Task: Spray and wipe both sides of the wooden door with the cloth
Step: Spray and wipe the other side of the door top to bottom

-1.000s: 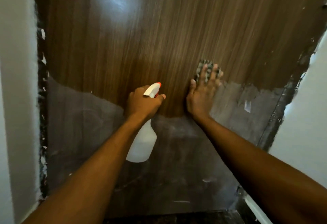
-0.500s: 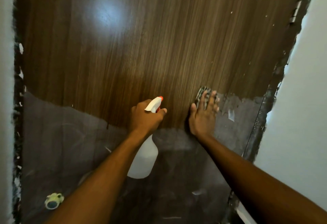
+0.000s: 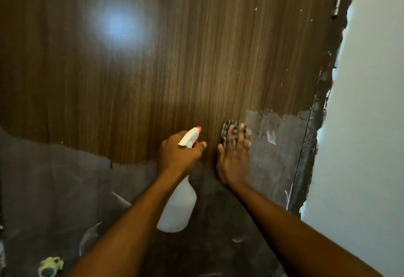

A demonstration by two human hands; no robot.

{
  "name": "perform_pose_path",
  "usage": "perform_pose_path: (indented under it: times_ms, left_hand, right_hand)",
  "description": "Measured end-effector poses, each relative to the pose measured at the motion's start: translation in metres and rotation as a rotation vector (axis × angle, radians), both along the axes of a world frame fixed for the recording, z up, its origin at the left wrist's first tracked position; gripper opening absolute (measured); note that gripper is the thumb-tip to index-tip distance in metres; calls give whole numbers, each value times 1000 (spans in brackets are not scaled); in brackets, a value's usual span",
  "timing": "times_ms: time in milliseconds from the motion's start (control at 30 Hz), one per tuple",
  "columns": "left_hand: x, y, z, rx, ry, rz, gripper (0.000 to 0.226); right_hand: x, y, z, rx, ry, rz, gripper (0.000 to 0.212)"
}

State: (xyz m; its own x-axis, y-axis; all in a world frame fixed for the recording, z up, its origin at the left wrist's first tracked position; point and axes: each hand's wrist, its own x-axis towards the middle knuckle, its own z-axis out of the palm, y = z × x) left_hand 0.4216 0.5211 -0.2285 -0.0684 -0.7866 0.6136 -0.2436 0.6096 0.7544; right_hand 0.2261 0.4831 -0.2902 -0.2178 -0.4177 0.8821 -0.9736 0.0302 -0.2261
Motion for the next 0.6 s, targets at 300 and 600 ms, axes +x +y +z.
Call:
perform_pose_path:
  times_ms: [300,600]
  left_hand:
    - [-43,8,2,-42,-24,2,49]
    - [-91,14,-7,129,135,-95,56]
  right_hand:
    - [-39,-13,14,-131,571,229,67]
    - [-109,-2,64,-186,-144,-41,61]
